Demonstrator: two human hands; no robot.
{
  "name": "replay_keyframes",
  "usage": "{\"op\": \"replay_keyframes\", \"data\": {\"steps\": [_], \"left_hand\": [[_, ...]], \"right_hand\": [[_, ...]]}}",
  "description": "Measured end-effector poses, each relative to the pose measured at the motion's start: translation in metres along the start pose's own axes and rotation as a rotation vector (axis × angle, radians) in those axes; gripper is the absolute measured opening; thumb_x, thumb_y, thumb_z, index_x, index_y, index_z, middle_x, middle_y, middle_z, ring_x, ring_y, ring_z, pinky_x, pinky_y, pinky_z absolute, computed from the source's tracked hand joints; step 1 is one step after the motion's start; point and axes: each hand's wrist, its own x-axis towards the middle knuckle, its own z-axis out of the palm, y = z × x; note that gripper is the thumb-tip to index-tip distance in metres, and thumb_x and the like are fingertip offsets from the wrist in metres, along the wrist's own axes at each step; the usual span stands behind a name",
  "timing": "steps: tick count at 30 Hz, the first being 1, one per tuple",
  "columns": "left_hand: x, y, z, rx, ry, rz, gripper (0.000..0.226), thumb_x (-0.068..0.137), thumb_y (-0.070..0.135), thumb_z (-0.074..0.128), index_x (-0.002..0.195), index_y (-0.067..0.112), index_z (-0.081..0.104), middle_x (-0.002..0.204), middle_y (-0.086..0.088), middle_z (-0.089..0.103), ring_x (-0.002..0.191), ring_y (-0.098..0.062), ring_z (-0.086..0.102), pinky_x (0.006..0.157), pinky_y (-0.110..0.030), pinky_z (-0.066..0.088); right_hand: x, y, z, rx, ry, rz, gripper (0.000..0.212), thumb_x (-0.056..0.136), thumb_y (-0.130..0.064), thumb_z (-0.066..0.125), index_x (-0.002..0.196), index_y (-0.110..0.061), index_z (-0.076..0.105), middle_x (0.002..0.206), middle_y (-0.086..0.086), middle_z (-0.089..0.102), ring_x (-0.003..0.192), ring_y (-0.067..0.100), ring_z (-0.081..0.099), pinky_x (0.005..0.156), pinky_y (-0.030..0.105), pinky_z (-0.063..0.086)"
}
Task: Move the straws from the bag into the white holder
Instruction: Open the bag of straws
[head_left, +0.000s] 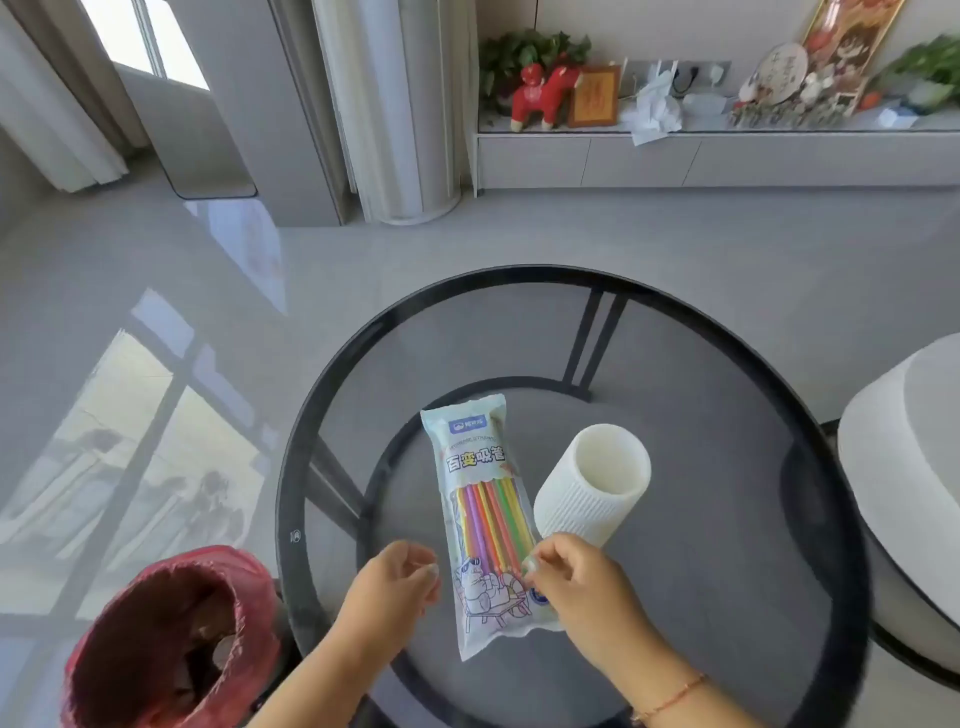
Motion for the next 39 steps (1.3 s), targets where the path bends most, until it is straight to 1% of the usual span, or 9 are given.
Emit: {"op": "replay_keyframes", "data": {"steps": [8,12,16,21,26,28,30,33,39], "left_hand": [[0.042,-0.012,0.022,0.007,0.082,0.105,0.006,0.091,0.02,0.056,0.094,0.023,0.059,0.085,0.003,0.07,0.081,-0.011,0.066,0.076,-0.033,0.056],[0.055,-0.014,0.031,0.048,0.174,0.176,0.005,0.09,0.026,0.056,0.095,0.028,0.058,0.088,0.01,0.067,0.078,-0.005,0.063,0.062,-0.023,0.048],[0.067,-0.01,0.039,0.035,0.225,0.193,0.013,0.091,0.03,0.058,0.102,0.025,0.054,0.092,0.013,0.062,0.076,-0.001,0.06,0.053,-0.018,0.04],[0.091,-0.008,0.043,-0.012,0.264,0.203,0.03,0.086,0.032,0.061,0.113,0.021,0.053,0.102,0.008,0.063,0.079,-0.007,0.062,0.059,-0.027,0.047],[0.111,-0.004,0.043,-0.049,0.257,0.224,0.035,0.086,0.035,0.059,0.116,0.02,0.051,0.098,0.005,0.065,0.077,-0.012,0.064,0.062,-0.029,0.049],[0.118,-0.002,0.043,-0.092,0.262,0.237,0.031,0.083,0.034,0.061,0.107,0.014,0.058,0.085,0.003,0.066,0.068,-0.013,0.061,0.062,-0.029,0.05],[0.122,-0.001,0.041,-0.132,0.219,0.25,0.029,0.082,0.033,0.063,0.088,0.006,0.067,0.064,0.001,0.06,0.051,-0.015,0.049,0.051,-0.024,0.043],[0.118,0.0,0.04,-0.23,0.12,0.226,0.028,0.078,0.032,0.072,0.064,0.009,0.066,0.06,-0.007,0.053,0.054,-0.02,0.046,0.05,-0.026,0.039],[0.082,-0.007,0.03,-0.262,0.08,0.347,0.014,0.08,0.019,0.077,0.077,0.008,0.068,0.063,-0.004,0.073,0.054,-0.017,0.069,0.048,-0.022,0.053]], "right_hand": [[0.034,0.038,0.025,-0.154,0.072,-0.185,0.007,0.092,-0.029,0.054,0.09,-0.032,0.06,0.092,-0.016,0.066,0.087,-0.003,0.06,0.069,0.008,0.044],[0.044,0.045,0.046,-0.332,0.079,-0.367,0.035,0.094,-0.038,0.048,0.129,-0.033,0.044,0.127,-0.018,0.048,0.111,-0.002,0.045,0.085,0.001,0.034],[0.068,0.045,0.062,-0.272,0.139,-0.477,0.047,0.095,-0.034,0.045,0.14,-0.027,0.032,0.144,-0.011,0.036,0.131,0.004,0.033,0.109,0.015,0.028],[0.095,0.039,0.076,-0.233,0.21,-0.54,0.049,0.094,-0.048,0.034,0.136,-0.021,0.036,0.141,-0.008,0.039,0.13,0.008,0.034,0.108,0.015,0.023],[0.109,0.034,0.081,-0.215,0.175,-0.521,0.052,0.097,-0.046,0.029,0.142,-0.018,0.033,0.146,-0.005,0.036,0.137,0.01,0.026,0.113,0.024,0.019],[0.112,0.035,0.083,-0.215,0.166,-0.527,0.055,0.096,-0.048,0.027,0.142,-0.019,0.034,0.146,-0.004,0.037,0.137,0.011,0.026,0.114,0.026,0.02],[0.111,0.037,0.084,-0.181,0.155,-0.536,0.057,0.094,-0.052,0.024,0.139,-0.02,0.038,0.142,-0.005,0.042,0.135,0.011,0.03,0.113,0.027,0.023],[0.107,0.041,0.086,-0.081,0.112,-0.529,0.067,0.084,-0.064,0.016,0.13,-0.025,0.046,0.132,-0.007,0.05,0.126,0.01,0.04,0.108,0.031,0.032],[0.08,0.041,0.082,-0.008,0.106,-0.546,0.073,0.082,-0.068,0.019,0.136,-0.025,0.042,0.139,-0.008,0.047,0.127,0.005,0.041,0.105,0.027,0.034]]}}
